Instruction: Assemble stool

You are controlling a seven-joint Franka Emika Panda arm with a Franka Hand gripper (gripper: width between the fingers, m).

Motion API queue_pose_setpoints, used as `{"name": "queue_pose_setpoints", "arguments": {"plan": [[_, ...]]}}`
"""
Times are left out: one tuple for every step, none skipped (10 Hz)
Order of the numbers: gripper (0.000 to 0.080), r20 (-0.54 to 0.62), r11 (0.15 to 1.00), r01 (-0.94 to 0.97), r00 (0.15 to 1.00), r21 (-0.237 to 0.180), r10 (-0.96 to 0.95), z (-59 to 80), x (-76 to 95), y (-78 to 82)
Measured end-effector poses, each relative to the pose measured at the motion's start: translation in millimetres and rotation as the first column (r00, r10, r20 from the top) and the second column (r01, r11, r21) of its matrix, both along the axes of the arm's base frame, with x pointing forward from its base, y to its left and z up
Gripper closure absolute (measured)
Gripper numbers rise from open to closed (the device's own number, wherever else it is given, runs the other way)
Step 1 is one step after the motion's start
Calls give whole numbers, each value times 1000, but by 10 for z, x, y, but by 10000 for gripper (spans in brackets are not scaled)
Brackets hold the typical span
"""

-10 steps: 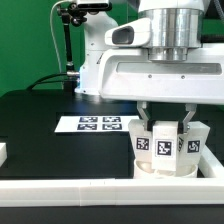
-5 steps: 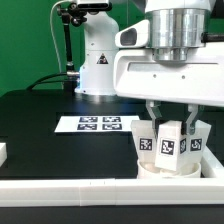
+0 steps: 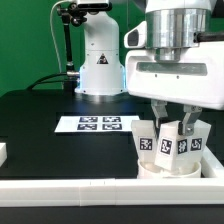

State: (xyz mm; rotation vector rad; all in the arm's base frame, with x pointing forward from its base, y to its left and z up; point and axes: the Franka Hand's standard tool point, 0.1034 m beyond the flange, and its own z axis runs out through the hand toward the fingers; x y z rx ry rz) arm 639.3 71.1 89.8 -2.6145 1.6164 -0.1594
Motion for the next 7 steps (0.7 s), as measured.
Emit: {"name": "queue_pose_setpoints", "arguments": {"plan": [[461, 11, 995, 99, 995, 31, -100, -2, 19, -13], [461, 25, 979, 195, 980, 63, -197, -3, 35, -20], [461, 30, 961, 264, 963, 86, -268, -3, 42, -18], [461, 22, 931, 348, 936, 112, -352, -1, 45, -12], [461, 14, 885, 445, 893, 138, -451, -1, 48, -1], [461, 8, 843, 514, 853, 156, -522, -3, 49, 18], [461, -1, 805, 568, 817, 171, -577, -3, 53, 39]]}}
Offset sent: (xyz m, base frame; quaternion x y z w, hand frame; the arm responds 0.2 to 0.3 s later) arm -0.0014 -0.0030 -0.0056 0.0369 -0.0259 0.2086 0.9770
